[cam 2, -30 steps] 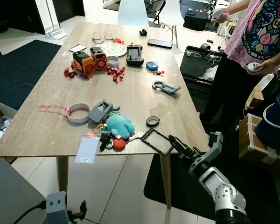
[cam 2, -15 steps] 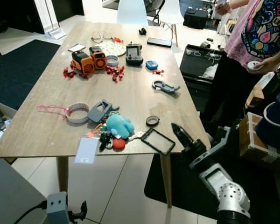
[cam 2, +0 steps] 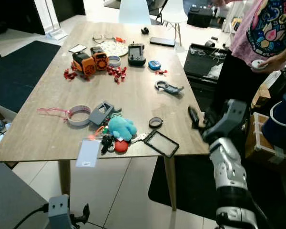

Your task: Hang keys on a hook

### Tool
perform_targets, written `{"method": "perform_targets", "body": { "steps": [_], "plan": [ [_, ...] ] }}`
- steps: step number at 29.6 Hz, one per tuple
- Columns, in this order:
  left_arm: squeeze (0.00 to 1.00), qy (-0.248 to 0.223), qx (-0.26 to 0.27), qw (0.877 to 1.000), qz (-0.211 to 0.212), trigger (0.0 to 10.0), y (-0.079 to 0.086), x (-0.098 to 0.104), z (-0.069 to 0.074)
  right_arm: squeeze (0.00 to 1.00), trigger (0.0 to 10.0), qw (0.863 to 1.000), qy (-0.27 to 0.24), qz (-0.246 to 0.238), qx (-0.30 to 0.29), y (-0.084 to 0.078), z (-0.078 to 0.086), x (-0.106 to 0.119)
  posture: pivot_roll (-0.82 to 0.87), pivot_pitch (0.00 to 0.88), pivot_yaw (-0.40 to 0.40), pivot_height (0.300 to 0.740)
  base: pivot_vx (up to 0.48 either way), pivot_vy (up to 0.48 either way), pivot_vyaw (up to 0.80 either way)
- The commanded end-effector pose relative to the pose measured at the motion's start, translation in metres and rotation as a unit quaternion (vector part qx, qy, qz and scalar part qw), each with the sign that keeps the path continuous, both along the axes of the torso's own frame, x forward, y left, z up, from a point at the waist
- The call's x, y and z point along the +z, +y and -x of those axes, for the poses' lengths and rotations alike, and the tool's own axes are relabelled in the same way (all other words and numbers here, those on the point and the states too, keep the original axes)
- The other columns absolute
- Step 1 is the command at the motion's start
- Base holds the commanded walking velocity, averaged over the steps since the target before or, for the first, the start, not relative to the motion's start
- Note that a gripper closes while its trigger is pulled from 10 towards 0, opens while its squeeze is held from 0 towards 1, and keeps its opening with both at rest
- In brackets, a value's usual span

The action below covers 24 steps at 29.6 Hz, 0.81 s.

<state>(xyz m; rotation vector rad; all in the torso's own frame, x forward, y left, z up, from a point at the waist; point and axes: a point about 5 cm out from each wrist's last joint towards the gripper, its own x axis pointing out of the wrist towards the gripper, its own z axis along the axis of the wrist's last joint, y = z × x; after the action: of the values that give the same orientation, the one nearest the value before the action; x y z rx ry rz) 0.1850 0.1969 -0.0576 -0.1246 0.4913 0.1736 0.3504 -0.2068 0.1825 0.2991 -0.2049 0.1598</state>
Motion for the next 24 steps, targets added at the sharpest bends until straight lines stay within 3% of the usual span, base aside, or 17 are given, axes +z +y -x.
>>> {"method": "perform_targets", "body": {
  "steps": [1, 4, 7, 9, 18, 24],
  "plan": [
    [0.00, 0.016, -0.002, 1.000, 0.005, 10.0, -0.004, -0.005, 0.005, 0.00, 10.0, 1.000, 0.014, 0.022, 0.007, 0.005, -0.004, -0.005, 0.02, 0.088, -0.056, 0.740, 0.000, 0.000, 0.00],
    [0.00, 0.015, -0.003, 1.000, 0.005, 10.0, -0.004, -0.005, 0.005, 0.00, 10.0, 0.999, 0.016, 0.029, 0.033, 0.016, -0.009, -0.004, 0.02, 0.084, -0.058, 0.740, 0.000, 0.000, 0.00],
    [0.00, 0.014, -0.002, 1.000, 0.005, 10.0, -0.005, -0.004, 0.004, 0.00, 10.0, 0.988, 0.022, 0.058, 0.143, 0.060, -0.014, -0.013, 0.03, 0.081, -0.071, 0.740, 0.000, 0.000, 0.00],
    [0.00, 0.014, -0.001, 1.000, 0.005, 10.0, -0.006, -0.004, 0.004, 0.00, 10.0, 0.984, 0.023, 0.071, 0.164, 0.068, -0.014, -0.017, 0.03, 0.081, -0.072, 0.740, 0.000, 0.000, 0.00],
    [0.00, 0.010, 0.005, 1.000, 0.006, 10.0, -0.005, -0.004, 0.004, 0.00, 10.0, 0.967, 0.036, 0.098, 0.233, 0.099, -0.010, -0.034, 0.04, 0.093, -0.079, 0.740, 0.000, 0.000, 0.00],
    [0.00, 0.011, 0.008, 1.000, 0.007, 10.0, -0.005, -0.004, 0.005, 0.00, 10.0, 0.966, 0.050, 0.094, 0.237, 0.102, -0.010, -0.039, 0.04, 0.100, -0.082, 0.740, 0.000, 0.000, 0.00]
  ]
}}
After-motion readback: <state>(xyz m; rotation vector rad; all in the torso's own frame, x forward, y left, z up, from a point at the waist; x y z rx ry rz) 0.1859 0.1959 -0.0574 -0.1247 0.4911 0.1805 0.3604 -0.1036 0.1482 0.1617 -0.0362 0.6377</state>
